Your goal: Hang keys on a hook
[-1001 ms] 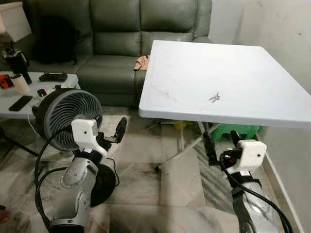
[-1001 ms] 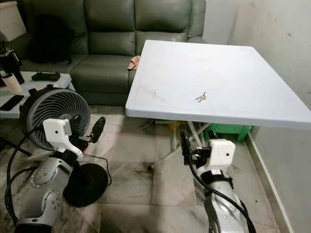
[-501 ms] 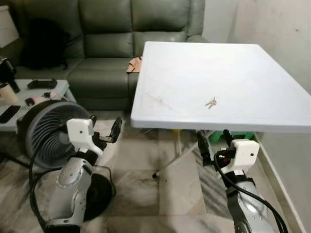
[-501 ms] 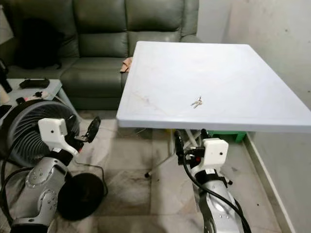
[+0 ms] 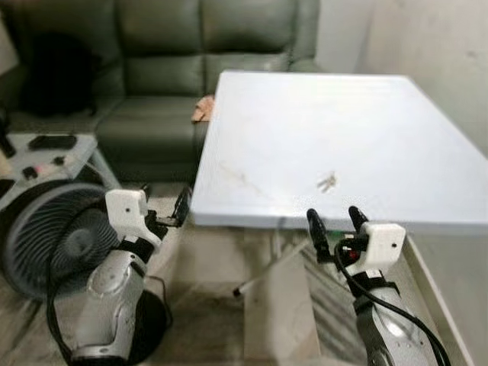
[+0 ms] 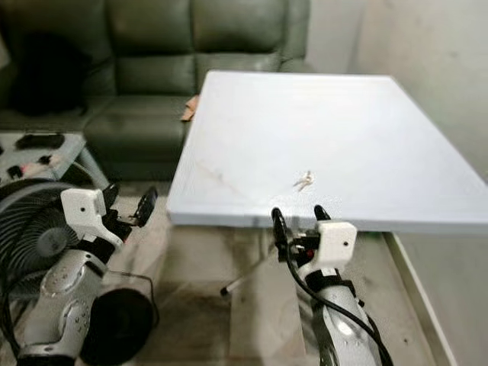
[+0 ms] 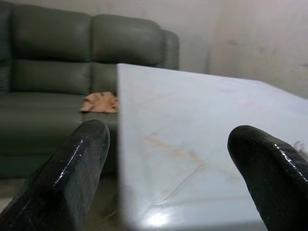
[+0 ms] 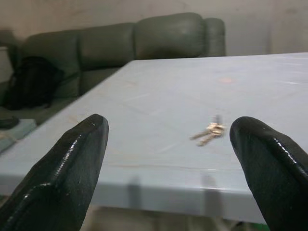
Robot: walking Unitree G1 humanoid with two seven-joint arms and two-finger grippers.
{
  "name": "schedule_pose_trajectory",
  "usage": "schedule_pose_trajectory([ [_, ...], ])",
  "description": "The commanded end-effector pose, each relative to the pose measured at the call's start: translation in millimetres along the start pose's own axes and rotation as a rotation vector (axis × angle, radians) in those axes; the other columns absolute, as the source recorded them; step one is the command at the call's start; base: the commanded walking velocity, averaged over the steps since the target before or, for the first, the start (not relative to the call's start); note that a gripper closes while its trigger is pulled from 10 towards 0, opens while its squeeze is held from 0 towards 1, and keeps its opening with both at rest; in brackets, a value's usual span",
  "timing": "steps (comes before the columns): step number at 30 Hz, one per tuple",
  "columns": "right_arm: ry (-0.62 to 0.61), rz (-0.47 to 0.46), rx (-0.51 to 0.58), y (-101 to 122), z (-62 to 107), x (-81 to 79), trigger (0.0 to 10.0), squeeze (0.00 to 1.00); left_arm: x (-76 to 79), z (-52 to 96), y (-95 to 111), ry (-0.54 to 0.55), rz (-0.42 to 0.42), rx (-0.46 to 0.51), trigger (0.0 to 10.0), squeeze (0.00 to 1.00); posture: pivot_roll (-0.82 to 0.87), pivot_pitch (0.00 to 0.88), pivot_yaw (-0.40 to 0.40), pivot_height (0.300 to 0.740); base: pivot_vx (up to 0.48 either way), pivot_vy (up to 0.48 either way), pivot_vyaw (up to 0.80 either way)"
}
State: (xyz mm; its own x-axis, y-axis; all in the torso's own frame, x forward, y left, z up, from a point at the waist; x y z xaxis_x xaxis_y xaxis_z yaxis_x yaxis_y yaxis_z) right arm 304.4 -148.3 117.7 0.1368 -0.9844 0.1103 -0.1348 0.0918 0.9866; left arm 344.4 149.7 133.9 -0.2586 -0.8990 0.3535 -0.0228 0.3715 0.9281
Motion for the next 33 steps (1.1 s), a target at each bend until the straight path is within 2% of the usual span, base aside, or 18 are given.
schedule_pose_trajectory([
  [1, -0.017, 0.001, 0.006, 1.9, 1.1, 6.5, 10.0, 0.00, 5.2, -0.6, -0.4, -0.017, -0.002, -0.003, 10.0, 0.00, -0.03, 0.000, 0.041, 0.740, 0.326, 0.000, 0.00],
  [27, -0.016, 0.010, 0.000, 1.6, 3.0, 8.0, 10.0, 0.00, 5.4, 0.5, -0.8, -0.013, 0.012, -0.008, 10.0, 0.00, -0.03, 0.000, 0.040, 0.740, 0.310, 0.000, 0.00],
  [33, -0.004, 0.011, -0.006, 0.9, 2.9, 7.1, 10.0, 0.00, 6.3, 1.0, -2.8, -0.004, -0.001, -0.006, 10.0, 0.00, -0.03, 0.000, 0.039, 0.740, 0.089, 0.000, 0.00],
])
Point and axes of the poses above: a point about 5 cm out from each wrist's last joint towards the gripper, its own z axis pointing back from the gripper into the wrist, its own y axis along the axis of the wrist's last joint, x = y × z, the point moved 6 cm from there along -z, pointing out of the wrist towards the gripper, and after that the axes turned 12 degrees about z, right-handed, at the moved point
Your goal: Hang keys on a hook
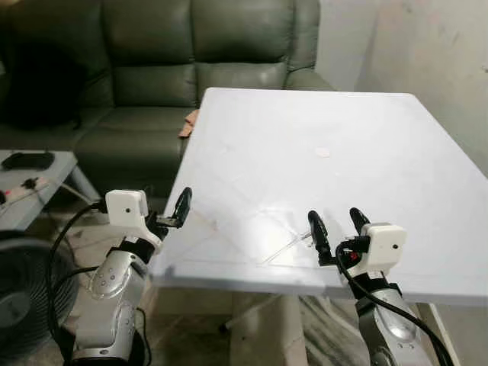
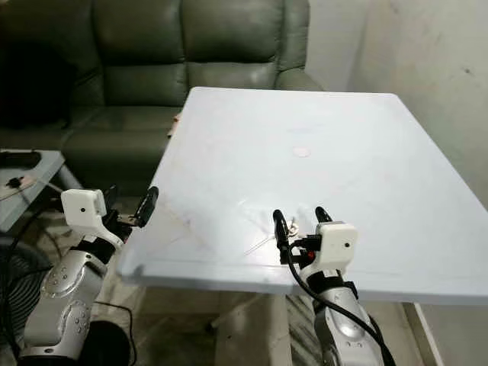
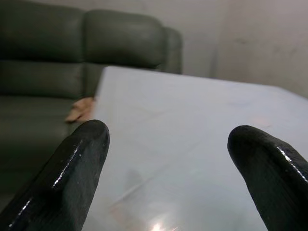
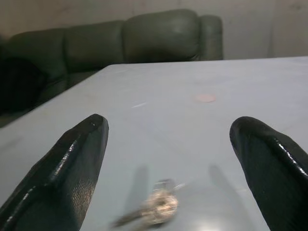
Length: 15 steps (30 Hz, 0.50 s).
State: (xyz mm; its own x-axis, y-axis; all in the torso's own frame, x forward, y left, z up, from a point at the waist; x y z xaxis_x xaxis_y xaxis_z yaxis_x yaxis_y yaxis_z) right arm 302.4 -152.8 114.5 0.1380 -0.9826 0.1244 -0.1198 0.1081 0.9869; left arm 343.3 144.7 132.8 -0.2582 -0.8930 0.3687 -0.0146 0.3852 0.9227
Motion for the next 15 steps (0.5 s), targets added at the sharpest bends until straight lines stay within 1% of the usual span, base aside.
schedule_pose_trajectory([
  [1, -0.003, -0.001, 0.010, 4, -0.2, 2.9, 10.0, 0.00, 2.6, 1.0, 0, -0.006, -0.017, -0.002, 10.0, 0.00, -0.03, 0.000, 0.039, 0.740, 0.000, 0.000, 0.00],
  [6, 0.015, 0.015, 0.006, 4, -1.6, 3.9, 10.0, 0.00, 4.4, 2.8, -4, -0.012, -0.021, -0.009, 10.0, 0.00, -0.03, 0.000, 0.038, 0.740, 0.000, 0.000, 0.00],
  [12, 0.028, 0.047, 0.000, 5, -6.0, 11.2, 10.0, 0.00, 7.5, 7.1, -12, -0.025, -0.031, -0.028, 10.0, 0.00, -0.03, 0.000, 0.031, 0.740, 0.000, 0.000, 0.00],
  [15, 0.051, 0.074, 0.003, 8, -11.1, 12.9, 10.0, 0.00, 14.2, 9.6, -18, -0.057, -0.044, -0.047, 10.0, 0.00, -0.03, 0.000, 0.029, 0.740, 0.000, 0.000, 0.00],
])
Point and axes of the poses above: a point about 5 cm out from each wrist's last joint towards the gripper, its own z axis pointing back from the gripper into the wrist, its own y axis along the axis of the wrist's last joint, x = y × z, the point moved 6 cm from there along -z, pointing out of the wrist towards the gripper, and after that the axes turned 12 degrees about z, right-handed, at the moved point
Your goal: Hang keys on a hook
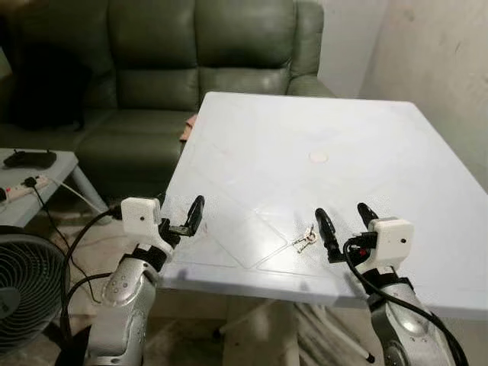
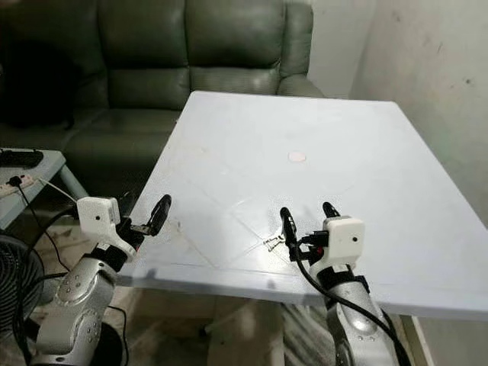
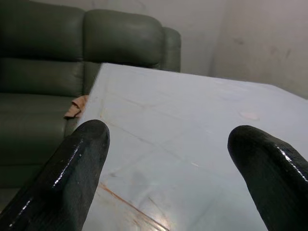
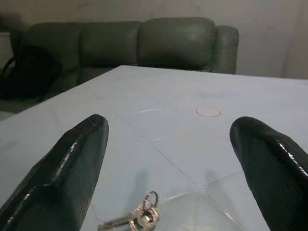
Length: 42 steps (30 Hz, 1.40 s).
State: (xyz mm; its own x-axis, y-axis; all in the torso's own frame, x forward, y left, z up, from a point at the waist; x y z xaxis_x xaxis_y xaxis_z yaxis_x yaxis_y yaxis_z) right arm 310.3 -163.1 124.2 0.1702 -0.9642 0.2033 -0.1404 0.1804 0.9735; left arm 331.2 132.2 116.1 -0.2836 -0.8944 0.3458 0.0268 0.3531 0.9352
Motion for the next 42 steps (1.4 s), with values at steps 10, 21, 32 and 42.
schedule_pose_trajectory([
  [10, 0.067, 0.037, -0.012, 4, -15.9, 2.9, 10.0, 0.00, 24.9, 6.3, -12, -0.127, -0.083, -0.042, 10.0, 0.00, -0.03, 0.000, 0.023, 0.740, 0.000, 0.000, 0.00],
  [21, 0.057, 0.035, -0.112, -15, -15.5, -4.4, 10.0, 0.00, 52.1, 16.4, -26, -0.259, -0.172, -0.086, 10.0, 0.00, -0.03, 0.000, 0.021, 0.740, 0.000, 0.000, 0.00],
  [32, 0.066, 0.014, -0.163, -22, -7.5, -20.9, 10.0, 0.00, 68.9, 33.2, -39, -0.343, -0.210, -0.129, 10.0, 0.00, -0.03, 0.032, 0.022, 0.740, 0.000, 0.000, 0.00],
  [42, 0.090, 0.009, -0.197, -26, -28.4, -55.9, 10.0, 0.00, 75.2, 40.3, -42, -0.354, -0.194, -0.147, 10.0, 0.00, -0.03, 0.055, 0.014, 0.740, 0.000, 0.000, 0.00],
])
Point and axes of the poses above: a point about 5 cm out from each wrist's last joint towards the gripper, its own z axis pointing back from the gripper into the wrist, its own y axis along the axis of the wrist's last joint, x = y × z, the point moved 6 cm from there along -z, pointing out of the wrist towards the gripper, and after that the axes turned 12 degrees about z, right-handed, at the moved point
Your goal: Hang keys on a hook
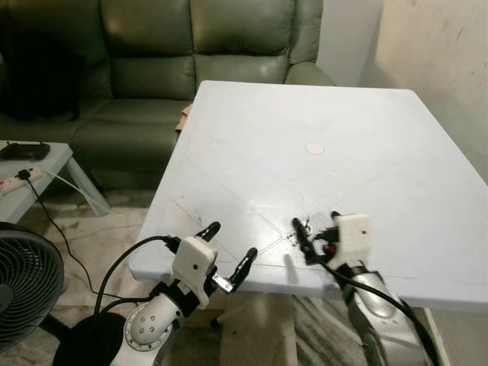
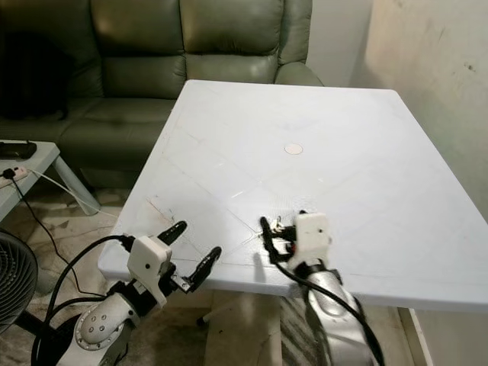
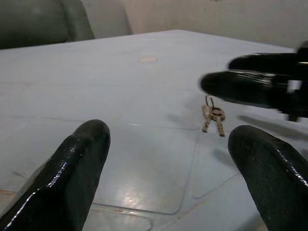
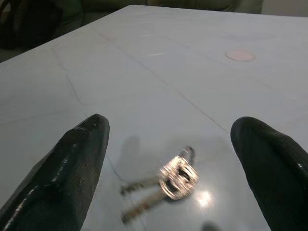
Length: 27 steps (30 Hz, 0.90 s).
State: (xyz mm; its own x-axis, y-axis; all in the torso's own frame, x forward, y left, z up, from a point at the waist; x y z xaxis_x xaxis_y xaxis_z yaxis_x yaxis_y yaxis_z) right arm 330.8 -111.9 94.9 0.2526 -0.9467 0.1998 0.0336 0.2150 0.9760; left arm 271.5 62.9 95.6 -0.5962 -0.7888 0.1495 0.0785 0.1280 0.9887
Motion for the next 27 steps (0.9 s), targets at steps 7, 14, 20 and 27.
schedule_pose_trajectory([
  [7, 0.002, 0.021, -0.028, 0, -15.2, -12.1, 10.0, 0.00, 2.7, 1.2, 4, -0.007, -0.007, 0.003, 10.0, 0.00, -0.02, 0.065, 0.009, 0.740, 0.000, 0.000, 0.00],
  [14, -0.069, 0.005, -0.101, -14, -24.4, -7.7, 9.5, 0.00, 2.6, 3.1, 5, 0.007, 0.002, 0.003, 10.0, 0.00, -0.01, 0.078, 0.006, 0.740, 0.000, 0.000, 0.00],
  [20, -0.088, -0.001, -0.151, -31, -16.3, -3.1, 0.0, 0.00, 2.3, 3.7, 5, 0.013, 0.006, 0.002, 10.0, 0.00, -0.02, 0.086, 0.006, 0.740, 0.000, 0.000, 0.00],
  [27, -0.096, 0.005, -0.148, -35, -11.3, 0.7, 2.2, 0.00, 2.6, 2.3, 5, 0.011, 0.008, 0.001, 10.0, 0.00, -0.03, 0.089, 0.009, 0.740, 0.000, 0.000, 0.00],
])
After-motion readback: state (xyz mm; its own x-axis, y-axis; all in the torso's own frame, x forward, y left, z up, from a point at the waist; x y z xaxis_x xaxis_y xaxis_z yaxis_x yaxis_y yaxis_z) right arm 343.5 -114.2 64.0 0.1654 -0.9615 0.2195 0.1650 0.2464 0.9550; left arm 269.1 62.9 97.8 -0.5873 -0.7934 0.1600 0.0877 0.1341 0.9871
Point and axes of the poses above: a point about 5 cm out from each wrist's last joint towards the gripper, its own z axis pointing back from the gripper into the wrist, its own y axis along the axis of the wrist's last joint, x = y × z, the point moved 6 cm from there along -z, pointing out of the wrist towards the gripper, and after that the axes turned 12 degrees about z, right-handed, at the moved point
